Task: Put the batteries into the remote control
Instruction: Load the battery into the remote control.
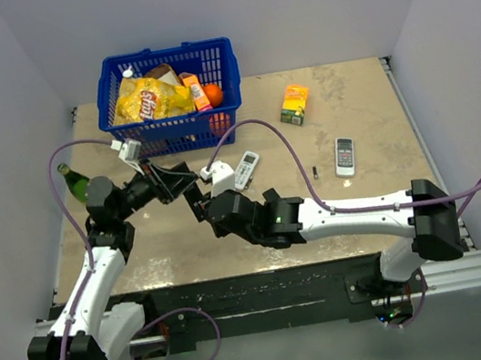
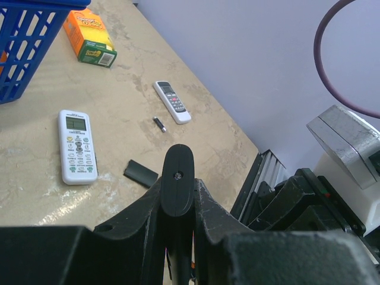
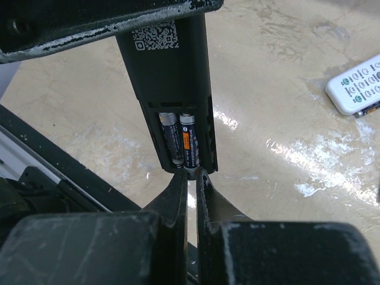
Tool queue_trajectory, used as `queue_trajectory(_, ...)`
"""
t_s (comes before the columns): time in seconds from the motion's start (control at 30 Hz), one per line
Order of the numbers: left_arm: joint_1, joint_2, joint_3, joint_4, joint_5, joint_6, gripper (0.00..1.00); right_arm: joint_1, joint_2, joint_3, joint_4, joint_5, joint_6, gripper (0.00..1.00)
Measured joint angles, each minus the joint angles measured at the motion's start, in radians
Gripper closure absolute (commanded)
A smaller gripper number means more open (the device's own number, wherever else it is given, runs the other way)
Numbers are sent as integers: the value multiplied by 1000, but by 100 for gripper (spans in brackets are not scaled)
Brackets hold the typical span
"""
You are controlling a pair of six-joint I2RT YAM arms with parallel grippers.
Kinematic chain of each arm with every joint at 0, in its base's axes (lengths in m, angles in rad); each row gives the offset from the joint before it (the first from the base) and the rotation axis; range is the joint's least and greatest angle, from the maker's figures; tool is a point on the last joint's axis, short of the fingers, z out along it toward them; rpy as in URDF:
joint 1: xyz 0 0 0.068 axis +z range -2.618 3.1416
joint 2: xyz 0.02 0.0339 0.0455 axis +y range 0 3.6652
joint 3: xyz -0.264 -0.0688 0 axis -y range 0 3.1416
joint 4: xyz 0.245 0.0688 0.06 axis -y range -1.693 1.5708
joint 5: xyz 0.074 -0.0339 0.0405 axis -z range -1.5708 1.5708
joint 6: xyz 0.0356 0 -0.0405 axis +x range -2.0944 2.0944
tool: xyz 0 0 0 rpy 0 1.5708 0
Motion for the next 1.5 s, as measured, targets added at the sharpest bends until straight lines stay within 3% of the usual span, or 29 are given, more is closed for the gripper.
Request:
queue_trajectory(0.5, 1, 22, -23, 117, 1, -36, 100, -19, 28, 24, 19, 12, -87, 100)
queue_trajectory(0.67, 1, 36, -23, 158, 1, -49, 100, -29, 28, 18, 49, 16, -156, 89)
queue_trajectory(0.8, 1, 54, -28, 196, 8, -60, 100, -39, 20, -34, 135, 9, -214, 90)
queue_trajectory(1.07, 7, 122, -89, 402, 16, -176, 100, -45, -8, -127, 266, -3, -288, 89)
queue_trajectory(1.33, 9, 119, -93, 387, -2, -197, 100, -47, -23, -184, 359, -18, -323, 88)
queue_trajectory(1.5, 13, 119, -150, 444, -65, -332, 100, -47, -57, -220, 378, -26, -325, 82)
